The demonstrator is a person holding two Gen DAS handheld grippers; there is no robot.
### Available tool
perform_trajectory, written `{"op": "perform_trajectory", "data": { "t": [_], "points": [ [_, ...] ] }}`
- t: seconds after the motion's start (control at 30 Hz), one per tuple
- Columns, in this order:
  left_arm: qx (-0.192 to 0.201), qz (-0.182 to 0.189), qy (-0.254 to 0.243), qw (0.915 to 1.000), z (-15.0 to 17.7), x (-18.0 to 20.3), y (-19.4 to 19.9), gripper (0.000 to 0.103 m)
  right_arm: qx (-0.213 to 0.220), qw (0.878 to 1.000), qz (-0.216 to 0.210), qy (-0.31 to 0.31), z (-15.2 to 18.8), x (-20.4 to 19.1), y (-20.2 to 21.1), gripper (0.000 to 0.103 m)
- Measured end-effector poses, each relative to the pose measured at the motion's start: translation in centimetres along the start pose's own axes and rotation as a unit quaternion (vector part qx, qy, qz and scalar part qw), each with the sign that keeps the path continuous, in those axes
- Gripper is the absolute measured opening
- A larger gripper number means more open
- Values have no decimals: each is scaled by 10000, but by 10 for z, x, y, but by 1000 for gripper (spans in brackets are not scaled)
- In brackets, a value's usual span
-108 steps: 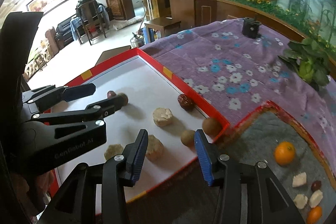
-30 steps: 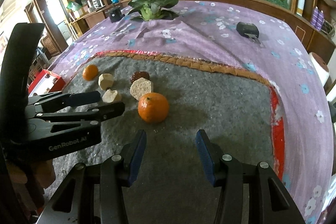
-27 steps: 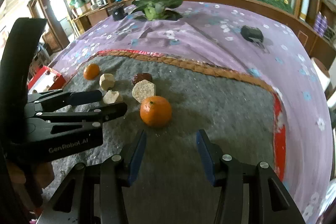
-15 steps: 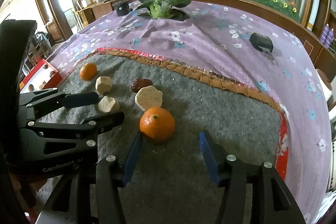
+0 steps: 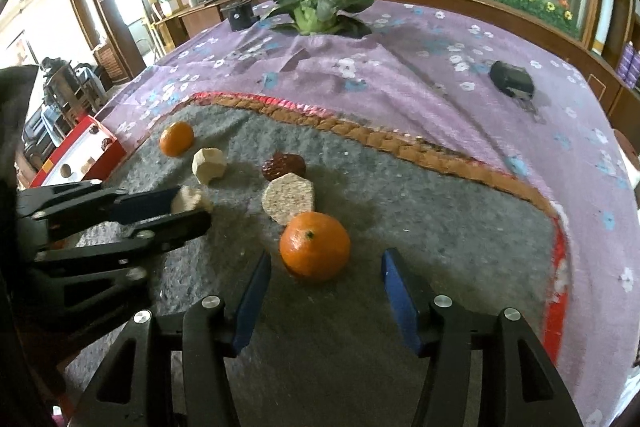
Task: Organize fruits
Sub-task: 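Grasp a white cube with the left gripper while the right grasps an orange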
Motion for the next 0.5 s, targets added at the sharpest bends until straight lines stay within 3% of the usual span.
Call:
{"op": "perform_trajectory", "data": {
  "t": [0.07,0.5],
  "points": [
    [52,-28,48,10000,2,-7,8,24,36,10000,19,74,0,-3,1,33],
    [308,-157,462,9983,17,-60,50,24,237,9986,-358,305,-5,-59,32,33]
  ]
}}
Point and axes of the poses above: each gripper's, at about its wrist camera, not at the fingertips, and y roughly against the way its jaws point, x to its right, z to its underside, the point moved 4 cm from there along -y, roughly the way its jaws point, and after that the axes turned 2 degrees about -x, right-handed, at the moved point
